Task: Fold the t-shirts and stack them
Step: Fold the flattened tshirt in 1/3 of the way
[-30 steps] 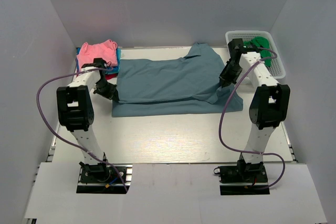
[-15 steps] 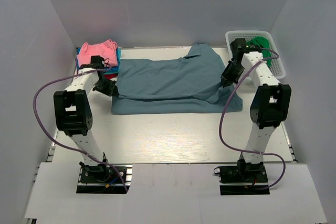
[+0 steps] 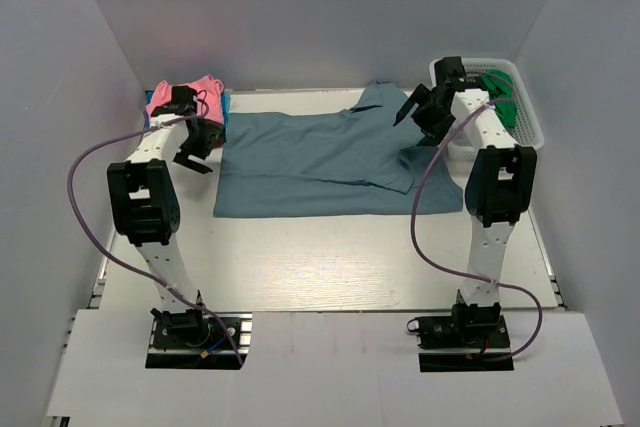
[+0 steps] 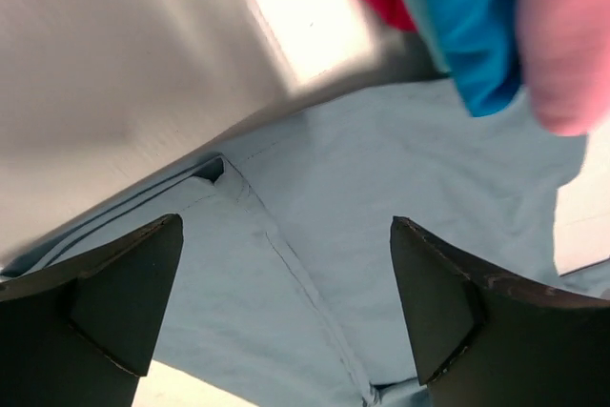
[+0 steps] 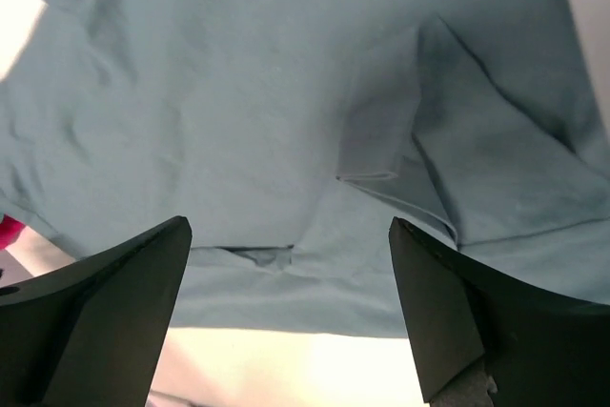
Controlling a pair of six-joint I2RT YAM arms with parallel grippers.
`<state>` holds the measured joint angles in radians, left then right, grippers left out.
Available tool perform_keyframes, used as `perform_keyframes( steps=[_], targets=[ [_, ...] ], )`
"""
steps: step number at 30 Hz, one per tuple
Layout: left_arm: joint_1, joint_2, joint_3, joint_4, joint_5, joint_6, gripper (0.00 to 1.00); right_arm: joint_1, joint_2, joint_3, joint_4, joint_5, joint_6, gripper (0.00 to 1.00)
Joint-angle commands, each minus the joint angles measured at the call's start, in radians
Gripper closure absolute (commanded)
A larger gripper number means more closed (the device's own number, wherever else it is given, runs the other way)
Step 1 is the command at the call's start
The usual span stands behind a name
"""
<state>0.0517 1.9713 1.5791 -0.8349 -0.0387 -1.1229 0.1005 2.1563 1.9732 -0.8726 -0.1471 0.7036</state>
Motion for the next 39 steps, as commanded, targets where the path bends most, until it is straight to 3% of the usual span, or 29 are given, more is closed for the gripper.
perform_keyframes(
  steps=[1, 7, 10, 17, 24, 31, 39],
  targets=[
    [0.008, -0.077, 0.032, -0.069, -0.104, 0.006, 0.00, 0.005, -0.125, -0.019, 0.061, 0.043, -0.025, 0.10],
    [-0.012, -0.127, -0.037, -0.027, -0.075, 0.063, 0.00, 0.015, -0.321, -0.315, 0.164, 0.187, -0.099, 0.10],
    [-0.035, -0.127, -0.065, 0.049, 0.049, 0.112, 0.00, 0.010, -0.406, -0.486, 0.202, 0.190, -0.125, 0.10],
    [-0.127, -0.081, -0.056, 0.105, 0.088, 0.155, 0.00, 0.036, -0.423, -0.569, 0.337, 0.057, -0.347, 0.10],
    [-0.188, -0.058, -0.132, 0.118, 0.063, 0.179, 0.00, 0.045, -0.375, -0.712, 0.478, 0.198, -0.346, 0.10],
    [-0.207, -0.092, -0.318, 0.206, 0.019, 0.222, 0.00, 0.041, -0.398, -0.892, 0.626, 0.179, -0.305, 0.10],
    [-0.207, -0.123, -0.357, 0.172, -0.024, 0.241, 0.00, 0.047, -0.473, -1.064, 0.650, 0.193, -0.259, 0.10]
  ],
)
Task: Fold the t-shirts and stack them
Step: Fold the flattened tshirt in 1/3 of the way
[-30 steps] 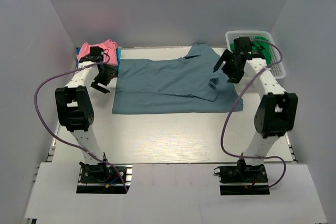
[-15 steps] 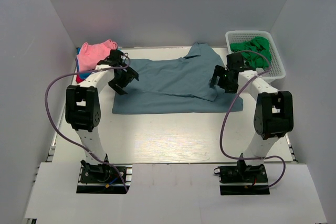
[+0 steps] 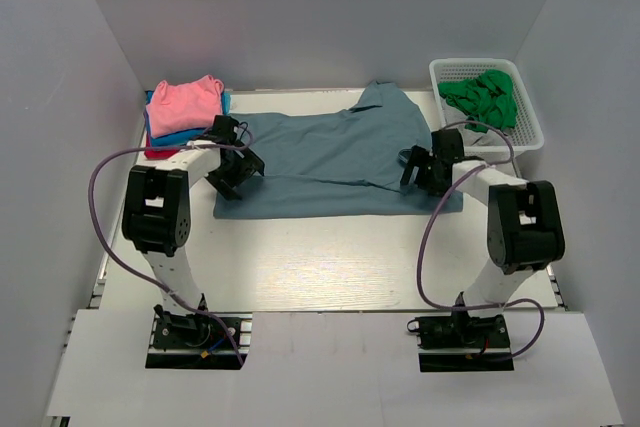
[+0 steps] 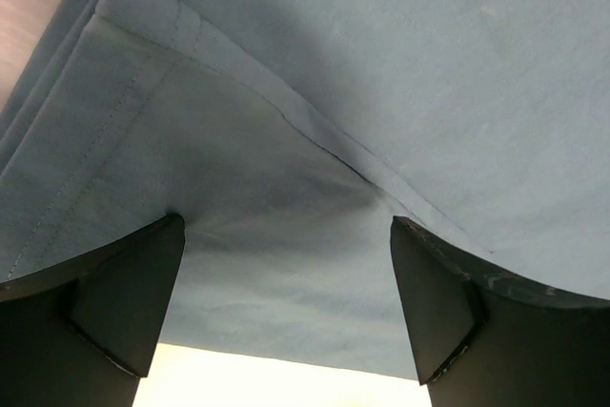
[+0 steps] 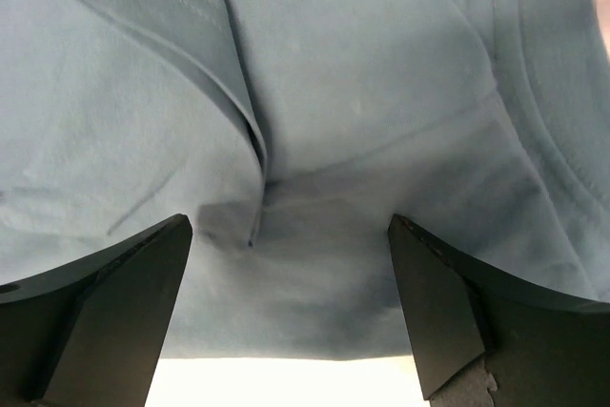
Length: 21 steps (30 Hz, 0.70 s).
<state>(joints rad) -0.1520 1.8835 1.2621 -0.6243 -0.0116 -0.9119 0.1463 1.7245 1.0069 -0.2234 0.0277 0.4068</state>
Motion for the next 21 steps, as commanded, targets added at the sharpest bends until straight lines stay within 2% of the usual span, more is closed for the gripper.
perform_keyframes(
  steps=[1, 7, 12, 13, 18, 21],
  targets=[
    [-0.003, -0.050, -0.064, -0.051, -0.062, 0.030, 0.00, -0.002, -0.057, -0.119, 0.005, 0.023, 0.044, 0.10],
    [-0.003, -0.121, -0.193, -0.084, -0.041, 0.030, 0.00, 0.004, -0.239, -0.331, -0.074, 0.028, 0.117, 0.10],
    [-0.003, -0.236, -0.254, -0.118, -0.053, 0.030, 0.00, 0.025, -0.402, -0.402, -0.192, 0.011, 0.124, 0.10],
    [-0.003, -0.256, -0.254, -0.133, -0.066, 0.030, 0.00, 0.035, -0.474, -0.415, -0.201, -0.001, 0.104, 0.10],
    [-0.003, -0.337, -0.195, -0.123, -0.076, 0.039, 0.00, 0.085, -0.554, -0.311, -0.272, -0.017, 0.021, 0.10],
    [-0.003, -0.351, -0.129, -0.135, -0.085, 0.048, 0.00, 0.128, -0.542, -0.268, -0.228, -0.005, -0.031, 0.10]
  ],
)
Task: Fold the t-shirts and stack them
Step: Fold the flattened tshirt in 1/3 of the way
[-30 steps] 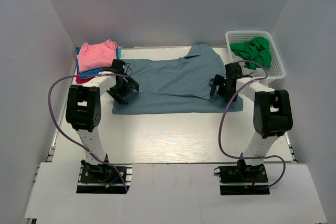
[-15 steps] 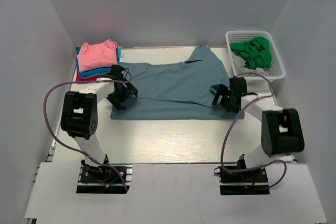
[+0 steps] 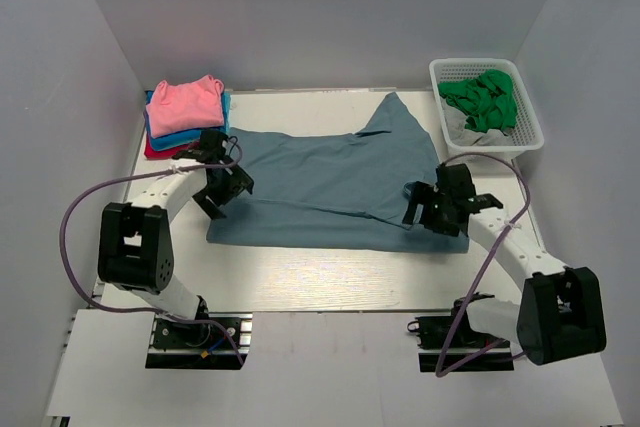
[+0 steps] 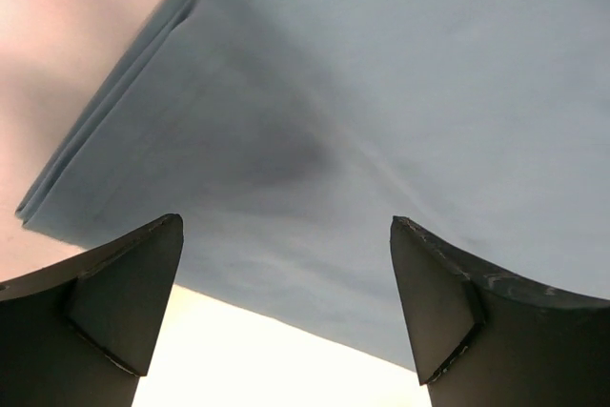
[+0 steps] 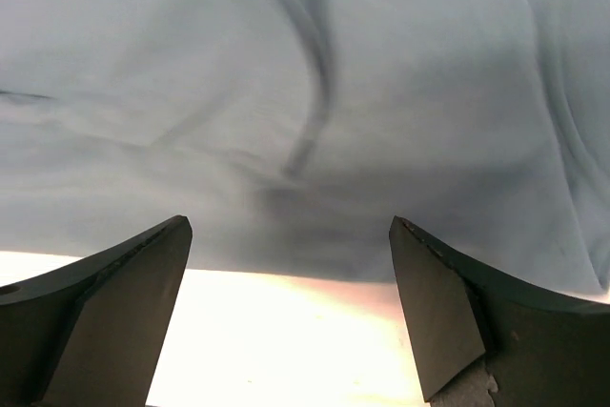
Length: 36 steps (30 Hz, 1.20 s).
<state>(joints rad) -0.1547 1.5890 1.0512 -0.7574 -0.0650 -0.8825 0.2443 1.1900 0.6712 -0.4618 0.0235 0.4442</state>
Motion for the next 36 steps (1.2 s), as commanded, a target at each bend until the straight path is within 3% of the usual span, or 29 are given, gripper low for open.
perform_keyframes(
  steps=[1, 10, 13, 19, 20, 25, 29, 36],
  targets=[
    [0.010, -0.057, 0.098, -0.014, -0.032, 0.019, 0.00, 0.044, 0.008, 0.070, 0.047, 0.000, -0.076, 0.10],
    [0.024, -0.023, 0.221, -0.083, -0.128, 0.071, 0.00, 0.086, 0.233, 0.205, 0.092, 0.196, -0.118, 0.10],
    [0.024, -0.043, 0.207, -0.073, -0.137, 0.071, 0.00, 0.084, 0.270, 0.200, 0.107, 0.199, -0.105, 0.15],
    [0.024, -0.052, 0.198, -0.072, -0.160, 0.060, 0.00, 0.082, 0.347, 0.209, 0.121, 0.210, -0.065, 0.40],
    [0.024, -0.052, 0.198, -0.072, -0.160, 0.060, 0.00, 0.085, 0.356, 0.220, 0.112, 0.214, -0.062, 0.54],
    [0.024, -0.052, 0.188, -0.072, -0.160, 0.051, 0.00, 0.085, 0.342, 0.232, 0.124, 0.210, -0.029, 0.75],
    [0.024, -0.052, 0.178, -0.054, -0.160, 0.051, 0.00, 0.084, 0.330, 0.241, 0.114, 0.199, -0.019, 1.00],
    [0.034, -0.032, 0.220, -0.068, -0.196, 0.051, 0.00, 0.082, 0.379, 0.363, 0.034, 0.046, 0.076, 1.00]
  ],
)
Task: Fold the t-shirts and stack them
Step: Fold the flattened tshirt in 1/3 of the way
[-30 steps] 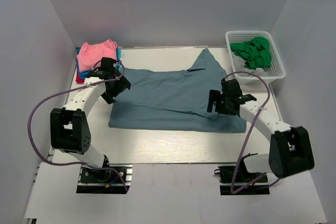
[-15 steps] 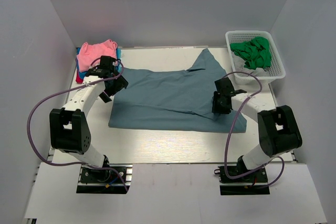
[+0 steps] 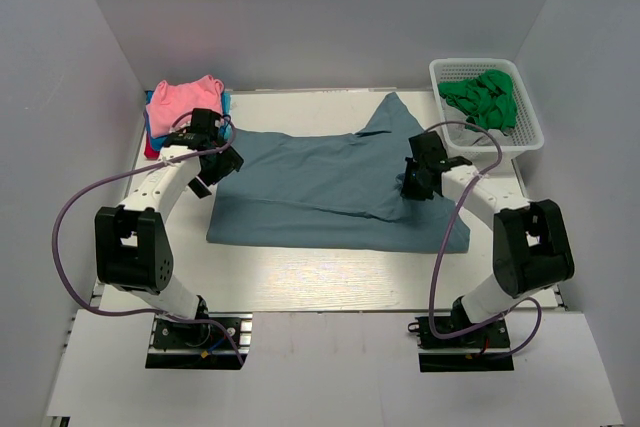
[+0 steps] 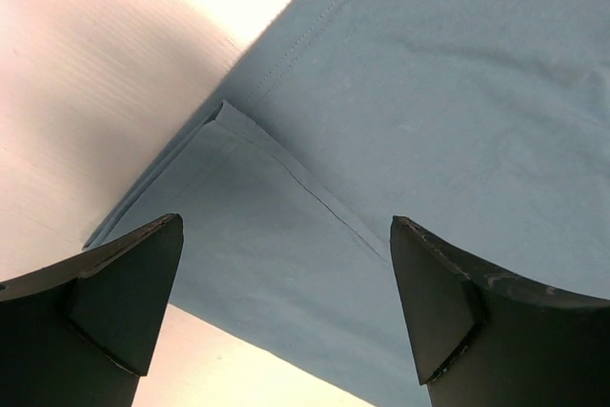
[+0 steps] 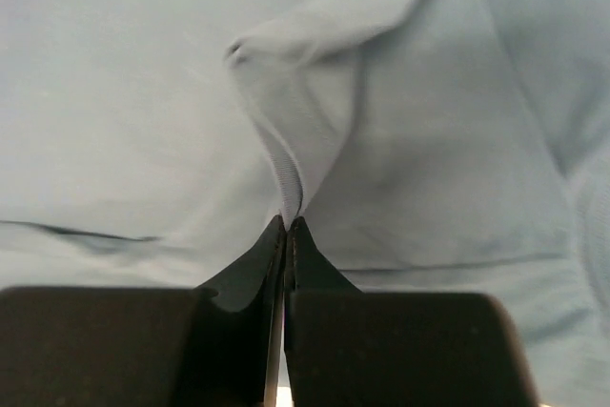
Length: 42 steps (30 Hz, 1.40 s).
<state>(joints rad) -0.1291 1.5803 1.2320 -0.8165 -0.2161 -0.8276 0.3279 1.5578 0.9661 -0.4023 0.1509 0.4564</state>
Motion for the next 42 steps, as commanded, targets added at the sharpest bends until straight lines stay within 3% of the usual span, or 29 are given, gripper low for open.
perform_keyframes(
  steps=[1, 9, 10, 11, 13, 14, 15, 17, 20, 25, 32, 35, 42],
  targets=[
    [0.008, -0.023, 0.040, -0.009, -0.045, -0.004, 0.00, -0.004, 0.022, 0.078, -0.032, -0.094, 0.083, 1.00],
    [0.008, 0.015, 0.098, -0.039, -0.054, 0.019, 0.00, -0.015, 0.165, 0.324, -0.185, -0.137, 0.330, 1.00],
    [0.008, 0.015, 0.110, -0.055, -0.054, 0.019, 0.00, -0.015, 0.197, 0.336, -0.184, -0.189, 0.344, 0.92],
    [0.008, 0.024, 0.110, -0.055, -0.054, 0.028, 0.00, -0.016, 0.227, 0.351, -0.185, -0.209, 0.355, 0.68],
    [0.008, 0.024, 0.124, -0.069, -0.063, 0.028, 0.00, -0.018, 0.263, 0.379, -0.178, -0.287, 0.380, 0.60],
    [0.008, 0.024, 0.124, -0.069, -0.063, 0.041, 0.00, -0.020, 0.272, 0.376, -0.129, -0.310, 0.386, 0.47],
    [0.008, 0.024, 0.124, -0.069, -0.063, 0.041, 0.00, -0.020, 0.286, 0.376, -0.106, -0.376, 0.389, 0.45],
    [0.008, 0.024, 0.124, -0.069, -0.045, 0.041, 0.00, -0.021, 0.286, 0.365, -0.025, -0.405, 0.387, 0.29],
    [0.008, 0.015, 0.115, -0.069, -0.026, 0.041, 0.00, -0.023, 0.274, 0.407, -0.056, -0.361, 0.312, 0.10],
    [0.008, 0.015, 0.095, -0.035, 0.021, 0.041, 0.00, -0.024, 0.141, 0.328, -0.047, -0.214, 0.171, 0.10],
    [0.008, 0.067, 0.106, -0.035, 0.055, 0.050, 0.00, -0.007, 0.111, 0.246, -0.084, -0.263, 0.045, 0.10],
    [0.008, 0.076, 0.115, -0.035, 0.066, 0.050, 0.00, 0.012, 0.130, 0.256, -0.104, -0.206, -0.010, 0.10],
    [0.008, 0.076, 0.084, -0.026, 0.095, 0.050, 0.00, 0.126, 0.150, 0.315, -0.021, -0.156, -0.361, 0.10]
  ],
)
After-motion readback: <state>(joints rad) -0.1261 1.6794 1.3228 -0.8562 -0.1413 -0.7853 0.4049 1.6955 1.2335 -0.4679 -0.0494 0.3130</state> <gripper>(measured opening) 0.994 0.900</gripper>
